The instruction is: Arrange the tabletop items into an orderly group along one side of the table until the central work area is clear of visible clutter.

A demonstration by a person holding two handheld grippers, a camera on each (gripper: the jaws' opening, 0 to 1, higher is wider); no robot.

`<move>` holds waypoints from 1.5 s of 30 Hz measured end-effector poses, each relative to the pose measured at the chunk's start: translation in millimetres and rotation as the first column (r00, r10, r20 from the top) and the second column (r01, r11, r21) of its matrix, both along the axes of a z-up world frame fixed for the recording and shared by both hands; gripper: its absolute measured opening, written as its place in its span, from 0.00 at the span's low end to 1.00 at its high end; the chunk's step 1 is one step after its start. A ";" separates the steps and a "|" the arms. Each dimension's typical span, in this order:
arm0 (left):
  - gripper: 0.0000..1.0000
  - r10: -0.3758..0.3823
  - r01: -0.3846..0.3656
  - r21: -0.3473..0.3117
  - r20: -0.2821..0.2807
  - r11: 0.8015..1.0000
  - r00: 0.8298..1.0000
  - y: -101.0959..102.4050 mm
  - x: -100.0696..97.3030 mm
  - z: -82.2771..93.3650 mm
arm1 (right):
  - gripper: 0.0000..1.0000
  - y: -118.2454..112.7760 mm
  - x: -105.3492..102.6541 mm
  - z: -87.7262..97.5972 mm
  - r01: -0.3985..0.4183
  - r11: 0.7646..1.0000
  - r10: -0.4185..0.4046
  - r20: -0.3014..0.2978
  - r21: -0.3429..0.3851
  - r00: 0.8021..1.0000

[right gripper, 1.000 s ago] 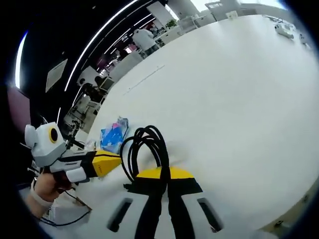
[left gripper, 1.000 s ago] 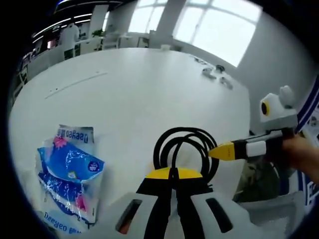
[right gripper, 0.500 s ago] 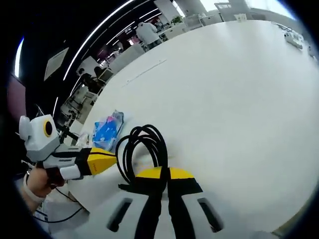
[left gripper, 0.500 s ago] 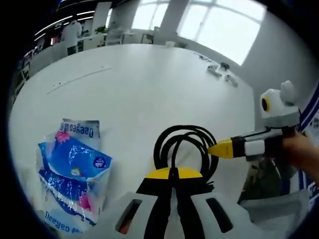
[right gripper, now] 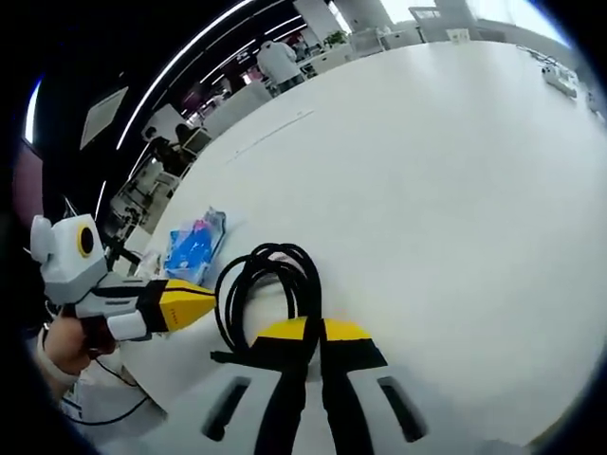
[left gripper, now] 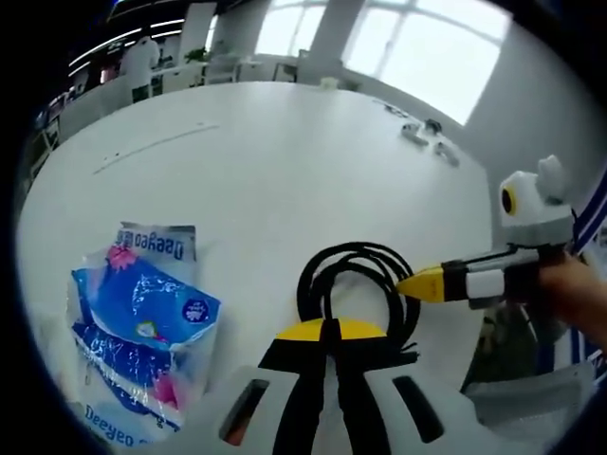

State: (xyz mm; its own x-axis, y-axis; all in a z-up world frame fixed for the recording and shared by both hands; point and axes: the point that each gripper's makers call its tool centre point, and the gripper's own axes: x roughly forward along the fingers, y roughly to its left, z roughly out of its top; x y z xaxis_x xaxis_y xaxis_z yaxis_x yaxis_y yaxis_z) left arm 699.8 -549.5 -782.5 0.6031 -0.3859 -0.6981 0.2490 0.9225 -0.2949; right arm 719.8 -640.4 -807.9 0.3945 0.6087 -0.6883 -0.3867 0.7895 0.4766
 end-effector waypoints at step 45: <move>0.66 0.003 -0.006 0.018 0.167 1.000 0.986 7.0 9.7 25.2 | 0.79 -7.8 11.3 20.6 0.041 0.997 -0.031 0.141 -0.067 0.990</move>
